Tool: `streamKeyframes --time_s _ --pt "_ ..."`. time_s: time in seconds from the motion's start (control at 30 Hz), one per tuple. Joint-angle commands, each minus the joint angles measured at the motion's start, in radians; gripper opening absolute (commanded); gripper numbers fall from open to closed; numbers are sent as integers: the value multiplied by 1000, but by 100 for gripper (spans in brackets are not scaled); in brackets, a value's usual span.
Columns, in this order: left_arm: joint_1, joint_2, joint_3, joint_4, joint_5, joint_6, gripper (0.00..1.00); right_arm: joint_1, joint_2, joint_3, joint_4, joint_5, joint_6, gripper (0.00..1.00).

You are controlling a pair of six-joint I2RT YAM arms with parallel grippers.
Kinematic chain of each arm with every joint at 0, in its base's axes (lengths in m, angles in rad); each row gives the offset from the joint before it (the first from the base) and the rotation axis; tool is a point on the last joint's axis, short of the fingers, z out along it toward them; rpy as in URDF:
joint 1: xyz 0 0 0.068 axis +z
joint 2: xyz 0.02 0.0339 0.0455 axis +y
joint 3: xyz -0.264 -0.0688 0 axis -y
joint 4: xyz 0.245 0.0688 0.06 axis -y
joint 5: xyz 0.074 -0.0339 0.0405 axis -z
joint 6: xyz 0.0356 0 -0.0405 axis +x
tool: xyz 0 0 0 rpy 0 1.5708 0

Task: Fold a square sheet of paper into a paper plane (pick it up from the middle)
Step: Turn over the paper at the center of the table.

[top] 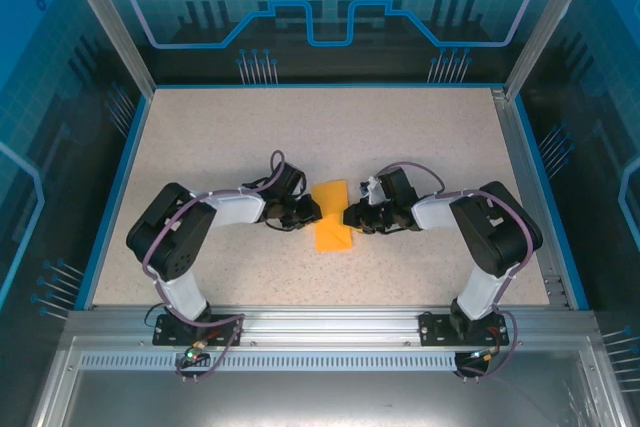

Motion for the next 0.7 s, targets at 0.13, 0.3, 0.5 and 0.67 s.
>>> streamKeyframes --time_s 0.13,0.3,0.5,0.67 --pt "19 -217 -78 -21 -108 -9 24 9 -132 83 -217 46 -98 10" --pt "43 -398 -131 -102 -221 0 28 26 -324 234 -635 328 -224 9" --pt "72 -583 -171 -227 -376 25 38 148 -338 546 -1239 954 -185 10" --pt "102 -678 -203 -297 -475 24 42 324 -152 800 -1639 1339 13 7"
